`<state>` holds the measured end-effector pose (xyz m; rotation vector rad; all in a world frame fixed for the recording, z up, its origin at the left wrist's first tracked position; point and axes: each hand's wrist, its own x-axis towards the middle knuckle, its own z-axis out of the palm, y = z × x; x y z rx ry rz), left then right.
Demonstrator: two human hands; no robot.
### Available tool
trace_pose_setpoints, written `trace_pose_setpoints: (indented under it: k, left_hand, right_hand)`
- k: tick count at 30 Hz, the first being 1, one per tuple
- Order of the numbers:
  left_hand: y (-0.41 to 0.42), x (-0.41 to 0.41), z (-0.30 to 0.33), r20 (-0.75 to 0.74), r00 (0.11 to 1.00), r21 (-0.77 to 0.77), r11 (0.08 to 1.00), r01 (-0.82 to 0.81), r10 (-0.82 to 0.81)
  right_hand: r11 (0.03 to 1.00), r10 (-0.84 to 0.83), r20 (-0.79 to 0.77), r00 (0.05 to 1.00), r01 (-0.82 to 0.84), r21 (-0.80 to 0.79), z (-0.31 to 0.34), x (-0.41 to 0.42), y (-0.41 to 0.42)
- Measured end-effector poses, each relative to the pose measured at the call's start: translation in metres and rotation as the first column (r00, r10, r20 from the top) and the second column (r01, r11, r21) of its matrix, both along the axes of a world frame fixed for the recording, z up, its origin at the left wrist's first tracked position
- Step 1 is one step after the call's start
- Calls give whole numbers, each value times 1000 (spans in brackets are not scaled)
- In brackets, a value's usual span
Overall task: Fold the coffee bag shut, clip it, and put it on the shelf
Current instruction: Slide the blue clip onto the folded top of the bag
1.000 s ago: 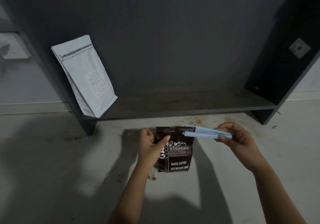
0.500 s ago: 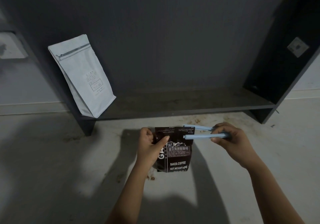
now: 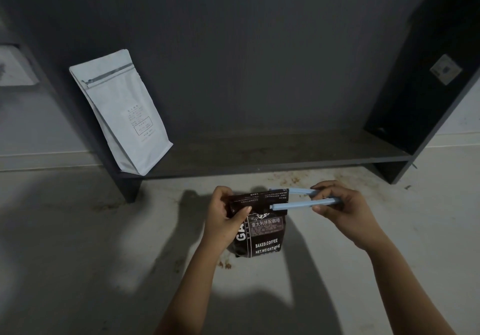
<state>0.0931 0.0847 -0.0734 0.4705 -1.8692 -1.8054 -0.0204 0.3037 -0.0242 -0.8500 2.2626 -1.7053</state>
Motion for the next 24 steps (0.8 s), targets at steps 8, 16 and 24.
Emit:
trace_pose_setpoints:
  k: [8,16,24]
  left_hand:
    - [3,-3,3,19,1000,-66,998,1,0]
    - [7,-2,3,18,1000,-71,997,-13,14]
    - [5,-1,-2,9,1000,56,998,-7,7]
  right_hand:
    - [1000,1,2,1000,-1,-31,6,-1,6]
    - [994,84,54,995,-79,-74,-7,8,-20]
    - [986,125,94,988,-114,-118,-13,11,-33]
